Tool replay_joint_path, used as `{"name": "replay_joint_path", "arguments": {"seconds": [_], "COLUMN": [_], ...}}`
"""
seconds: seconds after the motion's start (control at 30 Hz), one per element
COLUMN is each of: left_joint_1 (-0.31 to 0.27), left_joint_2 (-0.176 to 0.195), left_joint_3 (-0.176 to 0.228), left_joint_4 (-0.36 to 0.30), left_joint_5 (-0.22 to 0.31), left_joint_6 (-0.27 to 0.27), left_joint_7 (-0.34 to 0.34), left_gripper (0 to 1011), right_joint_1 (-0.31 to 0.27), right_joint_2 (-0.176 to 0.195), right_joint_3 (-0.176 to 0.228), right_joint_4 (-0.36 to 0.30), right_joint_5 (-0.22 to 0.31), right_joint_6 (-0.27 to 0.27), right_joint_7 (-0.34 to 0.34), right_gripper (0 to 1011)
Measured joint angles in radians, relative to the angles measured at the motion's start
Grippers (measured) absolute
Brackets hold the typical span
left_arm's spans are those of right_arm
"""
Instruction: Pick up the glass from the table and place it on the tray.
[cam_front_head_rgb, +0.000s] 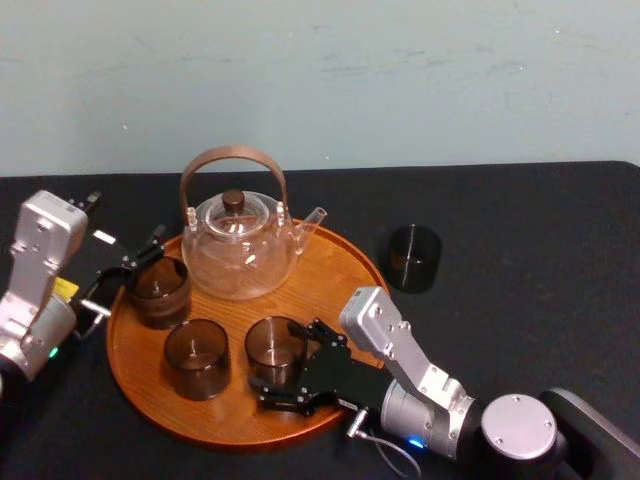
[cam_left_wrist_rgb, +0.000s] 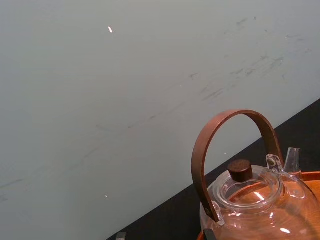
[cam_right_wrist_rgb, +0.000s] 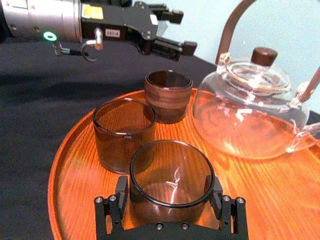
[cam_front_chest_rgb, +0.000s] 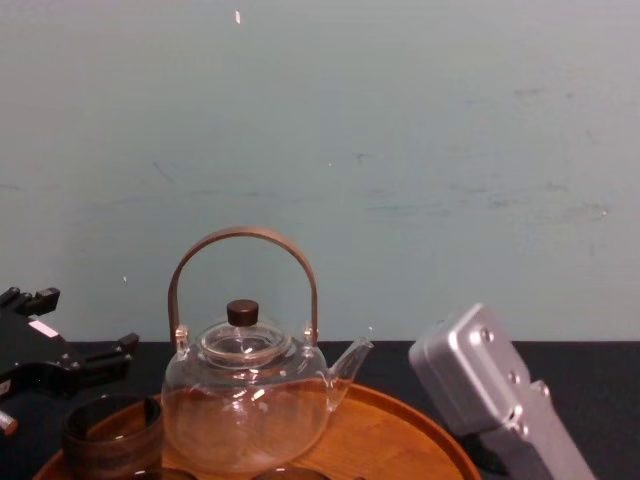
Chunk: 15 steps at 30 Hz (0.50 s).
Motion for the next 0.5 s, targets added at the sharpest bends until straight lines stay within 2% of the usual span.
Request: {"name": "replay_joint_path", "arguments": {"seconds": [0.2, 0.5], "left_joint_1": [0.000, 0.000], "left_joint_2": [0.000, 0.000], "left_joint_3": [0.000, 0.000], "left_joint_4": [0.000, 0.000], "left_joint_5": [0.000, 0.000], "left_joint_6": [0.000, 0.000], "left_joint_7": [0.000, 0.000], "left_gripper": [1001, 1001], "right_joint_1": [-0.017, -0.047], "right_joint_2": [0.016, 0.039], "right_joint_3": [0.008, 0.024], "right_joint_4": [-0.038, -0.097], "right_joint_5": [0.002, 0.007], "right_joint_6": [-0.029, -0.040], "right_joint_7": [-0.002, -0.013], "right_gripper": [1002, 1002]}}
